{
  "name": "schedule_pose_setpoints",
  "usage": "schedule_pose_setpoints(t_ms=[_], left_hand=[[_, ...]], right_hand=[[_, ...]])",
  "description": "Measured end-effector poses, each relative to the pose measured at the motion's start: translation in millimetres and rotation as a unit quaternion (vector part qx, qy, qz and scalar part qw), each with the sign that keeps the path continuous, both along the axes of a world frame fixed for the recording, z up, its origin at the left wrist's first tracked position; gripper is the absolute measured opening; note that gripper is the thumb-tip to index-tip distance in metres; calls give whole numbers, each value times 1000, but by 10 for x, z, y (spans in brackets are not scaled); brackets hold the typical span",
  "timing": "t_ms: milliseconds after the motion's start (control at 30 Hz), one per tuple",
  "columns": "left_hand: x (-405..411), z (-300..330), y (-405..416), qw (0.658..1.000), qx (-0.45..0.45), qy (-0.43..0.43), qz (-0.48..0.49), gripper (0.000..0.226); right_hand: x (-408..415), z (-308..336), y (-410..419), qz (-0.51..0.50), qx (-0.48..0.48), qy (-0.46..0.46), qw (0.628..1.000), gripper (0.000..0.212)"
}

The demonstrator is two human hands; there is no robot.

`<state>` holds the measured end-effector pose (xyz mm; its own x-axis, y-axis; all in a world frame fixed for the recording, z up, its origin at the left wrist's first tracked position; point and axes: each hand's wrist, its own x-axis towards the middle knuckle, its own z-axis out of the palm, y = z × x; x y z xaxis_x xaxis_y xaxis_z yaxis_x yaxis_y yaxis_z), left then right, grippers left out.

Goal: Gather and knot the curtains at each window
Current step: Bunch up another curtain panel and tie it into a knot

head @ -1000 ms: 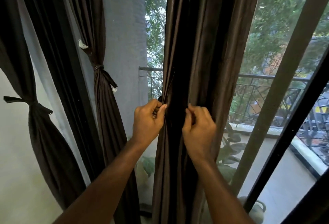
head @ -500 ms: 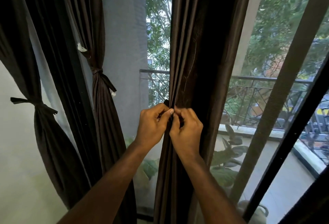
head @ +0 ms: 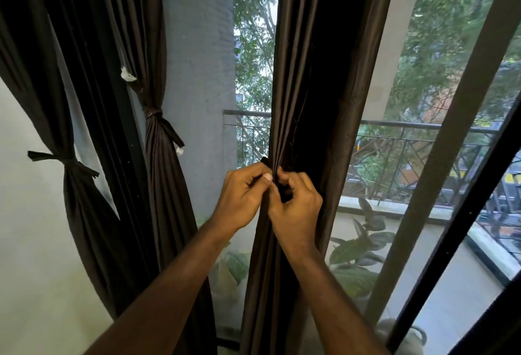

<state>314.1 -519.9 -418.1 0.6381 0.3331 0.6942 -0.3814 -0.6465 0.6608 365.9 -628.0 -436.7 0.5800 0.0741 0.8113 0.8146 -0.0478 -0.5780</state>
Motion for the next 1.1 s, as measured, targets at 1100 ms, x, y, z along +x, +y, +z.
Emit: schedule_pose_setpoints(t_ms=[1100], left_hand=[[244, -56, -18, 983, 112, -59, 130, 35]], right_hand=[[344, -183, -436, -134, 51, 70, 987, 20]])
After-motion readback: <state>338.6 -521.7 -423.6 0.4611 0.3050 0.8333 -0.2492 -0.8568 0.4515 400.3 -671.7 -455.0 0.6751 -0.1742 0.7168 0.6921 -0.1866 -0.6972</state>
